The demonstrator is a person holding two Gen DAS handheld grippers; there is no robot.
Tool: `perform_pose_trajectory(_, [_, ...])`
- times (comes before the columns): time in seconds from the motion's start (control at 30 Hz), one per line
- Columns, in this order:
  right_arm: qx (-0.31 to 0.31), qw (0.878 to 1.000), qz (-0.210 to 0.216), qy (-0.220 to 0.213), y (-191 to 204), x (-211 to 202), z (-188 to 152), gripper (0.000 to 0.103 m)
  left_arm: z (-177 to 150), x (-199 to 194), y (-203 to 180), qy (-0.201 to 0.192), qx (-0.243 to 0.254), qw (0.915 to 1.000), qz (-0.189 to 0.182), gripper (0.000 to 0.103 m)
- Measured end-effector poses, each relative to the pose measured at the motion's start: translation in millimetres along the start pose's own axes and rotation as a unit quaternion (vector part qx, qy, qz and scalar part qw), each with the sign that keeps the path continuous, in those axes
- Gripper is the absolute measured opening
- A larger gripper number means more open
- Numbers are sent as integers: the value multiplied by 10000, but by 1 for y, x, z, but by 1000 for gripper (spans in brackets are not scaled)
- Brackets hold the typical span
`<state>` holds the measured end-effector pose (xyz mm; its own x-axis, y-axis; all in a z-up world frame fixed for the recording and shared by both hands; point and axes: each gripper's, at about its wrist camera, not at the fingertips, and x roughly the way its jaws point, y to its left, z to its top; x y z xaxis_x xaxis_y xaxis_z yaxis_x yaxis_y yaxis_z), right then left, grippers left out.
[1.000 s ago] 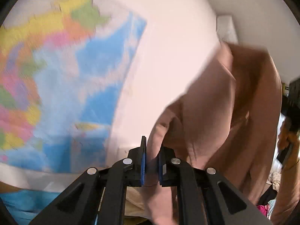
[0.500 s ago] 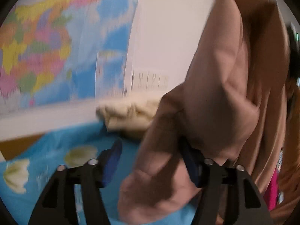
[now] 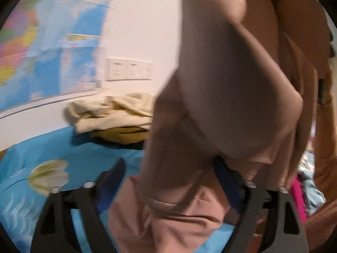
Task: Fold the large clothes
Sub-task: 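Lift the pink jacket with the right tool while the left tool grasps its other edge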
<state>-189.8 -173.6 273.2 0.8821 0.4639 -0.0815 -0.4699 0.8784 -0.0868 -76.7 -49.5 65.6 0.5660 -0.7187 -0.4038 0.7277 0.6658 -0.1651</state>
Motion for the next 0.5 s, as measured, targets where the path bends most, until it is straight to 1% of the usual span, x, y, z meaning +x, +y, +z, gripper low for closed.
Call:
perform_pose_trajectory(0.03, [39, 10000, 6, 12, -1, -1, -3, 10, 0, 3, -3, 48, 31, 9999, -105, 37])
perform_pose_trajectory(0.07, [52, 10000, -15, 35, -3, -1, -5, 10, -1, 6, -6, 111, 44, 9998, -147, 27])
perform_pose_trajectory(0.1, [67, 9999, -64, 49, -4, -1, -7, 10, -1, 5, -8, 107, -7, 9998, -185, 19])
perform_pose_trajectory(0.13, [88, 9999, -106, 63, -5, -3, -8, 10, -1, 1, -10, 16, -54, 9999, -145, 16])
perform_pose_trajectory(0.2, [124, 9997, -185, 31, -7, -10, -9, 10, 5, -19, -11, -303, -156, 9994, -56, 13])
perform_pose_trajectory(0.23, [118, 9996, -238, -51, -7, -19, -8, 10, 14, -37, -9, -580, -261, 9980, -2, 12])
perform_pose_trajectory(0.27, [112, 9995, -272, -119, -7, -26, -6, 10, 19, -51, -10, -770, -310, 9965, 27, 12])
perform_pose_trajectory(0.33, [112, 9985, -297, -445, -4, -51, 2, 10, 40, -98, -13, -1352, -415, 9899, 127, 12])
perform_pose_trajectory(0.37, [72, 9978, -285, -602, -1, -63, 6, 10, 50, -122, -19, -1660, -384, 9852, 197, 12])
perform_pose_trajectory(0.43, [-15, 9961, -265, -846, 6, -79, 14, 10, 71, -155, -27, -1951, -231, 9792, 503, 12])
perform_pose_trajectory(0.5, [-79, 9952, -207, -955, 13, -86, 22, 10, 89, -180, -38, -2092, -204, 9754, 661, 12])
